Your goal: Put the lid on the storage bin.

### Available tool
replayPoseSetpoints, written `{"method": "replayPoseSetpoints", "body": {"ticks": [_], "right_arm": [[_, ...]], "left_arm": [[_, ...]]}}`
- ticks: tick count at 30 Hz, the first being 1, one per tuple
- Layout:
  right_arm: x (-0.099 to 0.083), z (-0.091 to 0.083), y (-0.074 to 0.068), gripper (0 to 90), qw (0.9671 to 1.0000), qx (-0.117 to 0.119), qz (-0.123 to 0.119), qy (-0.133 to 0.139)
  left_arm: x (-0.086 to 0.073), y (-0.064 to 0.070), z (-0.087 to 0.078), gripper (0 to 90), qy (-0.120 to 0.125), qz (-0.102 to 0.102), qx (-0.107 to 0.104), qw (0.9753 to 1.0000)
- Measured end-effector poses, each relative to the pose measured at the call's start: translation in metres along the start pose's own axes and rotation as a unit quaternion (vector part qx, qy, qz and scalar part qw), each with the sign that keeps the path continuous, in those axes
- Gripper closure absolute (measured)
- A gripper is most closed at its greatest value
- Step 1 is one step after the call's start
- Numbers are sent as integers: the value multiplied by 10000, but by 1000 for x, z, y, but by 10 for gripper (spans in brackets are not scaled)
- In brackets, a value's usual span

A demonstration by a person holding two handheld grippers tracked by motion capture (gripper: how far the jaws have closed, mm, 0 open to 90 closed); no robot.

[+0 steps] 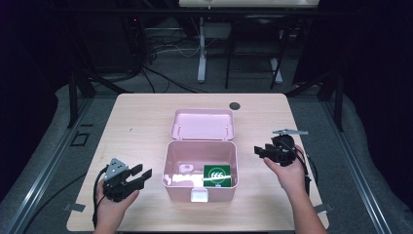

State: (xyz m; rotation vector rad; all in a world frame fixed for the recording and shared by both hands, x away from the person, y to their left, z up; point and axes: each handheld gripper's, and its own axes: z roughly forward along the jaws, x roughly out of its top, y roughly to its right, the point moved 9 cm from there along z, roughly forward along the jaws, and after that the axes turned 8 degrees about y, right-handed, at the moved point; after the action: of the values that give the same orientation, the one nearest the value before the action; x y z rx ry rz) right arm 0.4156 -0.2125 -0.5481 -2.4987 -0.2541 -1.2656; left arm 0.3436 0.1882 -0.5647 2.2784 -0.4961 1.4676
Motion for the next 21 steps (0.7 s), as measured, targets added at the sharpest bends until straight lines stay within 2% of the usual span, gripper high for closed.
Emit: {"method": "replayPoseSetpoints", "body": {"ticks": [6,9,11,14,16,20,21], "right_arm": [[-1,2,1,494,10000,-45,6,11],[-1,2,-2,470,9998,73,39,-180],[4,6,-3,464,9999,80,73,-80],[9,9,-5,450,9998,91,106,-167],[19,8,-6,430,9993,181,248,-205],[28,8,-7,416,9989,194,347,-247],[32,7,-7,416,9983,195,357,-407]], "left_arm": [[5,4,1,551,-13,-24,-60,10000],[13,9,2,546,10,40,-159,9999],[20,11,1,545,24,124,-223,9997],[30,16,0,541,105,135,-290,9994],[34,18,2,523,29,162,-362,9992],[40,19,7,516,-77,167,-454,9988],[41,19,9,516,-83,138,-467,9988]]}}
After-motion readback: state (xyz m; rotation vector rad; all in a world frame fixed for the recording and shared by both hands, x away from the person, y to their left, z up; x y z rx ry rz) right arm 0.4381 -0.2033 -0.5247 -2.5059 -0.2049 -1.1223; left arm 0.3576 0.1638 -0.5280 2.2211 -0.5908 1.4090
